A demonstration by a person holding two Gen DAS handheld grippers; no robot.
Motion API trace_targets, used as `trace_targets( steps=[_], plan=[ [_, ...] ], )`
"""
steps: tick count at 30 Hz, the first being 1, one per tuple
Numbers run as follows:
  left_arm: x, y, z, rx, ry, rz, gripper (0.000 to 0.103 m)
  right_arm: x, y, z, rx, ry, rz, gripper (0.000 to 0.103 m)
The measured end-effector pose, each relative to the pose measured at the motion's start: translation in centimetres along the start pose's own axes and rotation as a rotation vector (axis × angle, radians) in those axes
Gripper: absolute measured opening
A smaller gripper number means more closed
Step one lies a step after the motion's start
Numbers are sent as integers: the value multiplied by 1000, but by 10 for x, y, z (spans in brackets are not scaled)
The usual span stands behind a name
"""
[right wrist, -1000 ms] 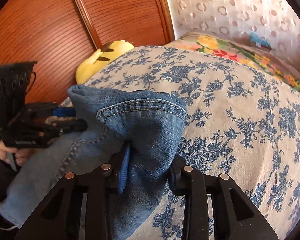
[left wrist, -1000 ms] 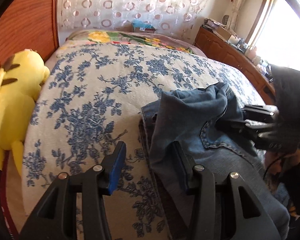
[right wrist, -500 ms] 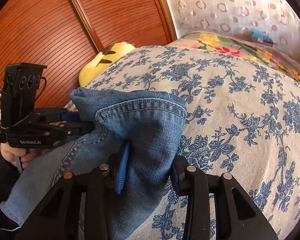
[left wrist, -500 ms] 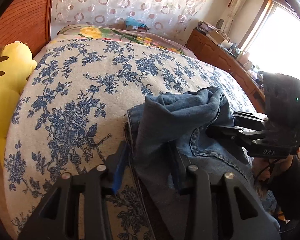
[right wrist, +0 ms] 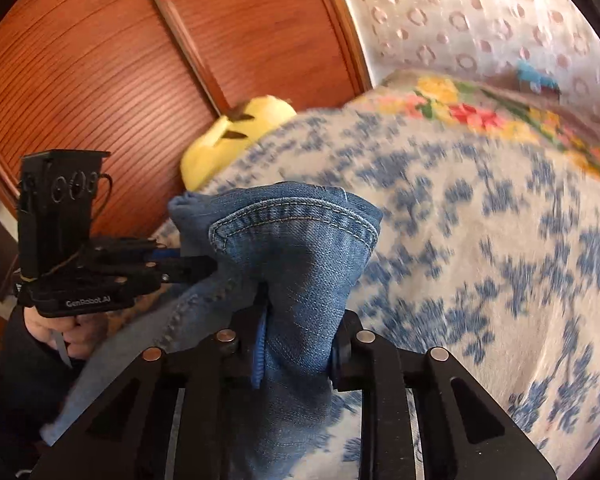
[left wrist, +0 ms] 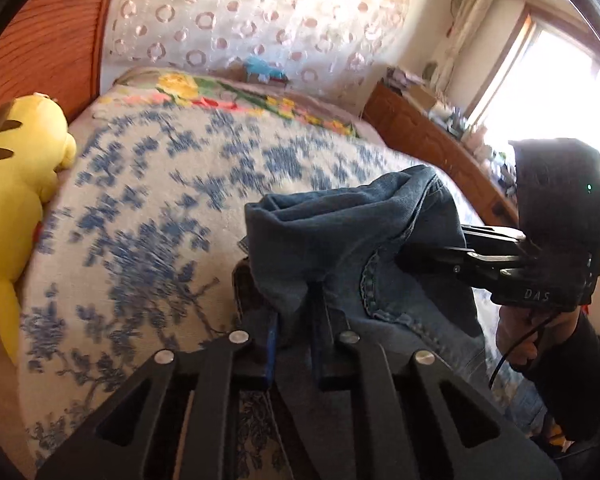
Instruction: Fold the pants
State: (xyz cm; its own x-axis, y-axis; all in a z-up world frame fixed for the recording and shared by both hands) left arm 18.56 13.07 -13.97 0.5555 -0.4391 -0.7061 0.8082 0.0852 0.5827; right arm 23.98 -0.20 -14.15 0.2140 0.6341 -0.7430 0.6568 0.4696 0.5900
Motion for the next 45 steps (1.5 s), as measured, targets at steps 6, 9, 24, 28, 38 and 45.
trace_targets(
  steps=[6,9,24,28,38,45],
  plan=[
    [-55,24,-14,-15,11,121,8,-12,47,-44,-96,42,64,19],
    [-79,42,-23,3,70,167,7,-8,76,-72,-158,60,86,19],
    [-169,124,-85,-12,216,351,7,-10,197,-143,-270,216,223,18],
    [-132,149,-101,11,268,290,7,7,212,-119,-224,245,230,18],
    [9,185,-152,-57,269,115,7,110,209,26,31,177,118,18],
    [23,181,-140,-13,328,64,11,129,201,57,54,89,31,34]
  ],
)
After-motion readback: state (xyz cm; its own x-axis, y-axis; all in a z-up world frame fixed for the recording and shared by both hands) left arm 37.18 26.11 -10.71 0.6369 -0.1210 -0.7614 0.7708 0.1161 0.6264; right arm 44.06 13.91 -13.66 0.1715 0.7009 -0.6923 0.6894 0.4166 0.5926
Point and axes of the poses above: each gripper's, at about its wrist camera, not at the fingertips, and x roughly the way its jaws point, z to its right, y to its top, the point moved 5 cm from there along x, roughly the way its jaws point, and after that the axes turned 5 degrees about -z, right-handed, at the moved point
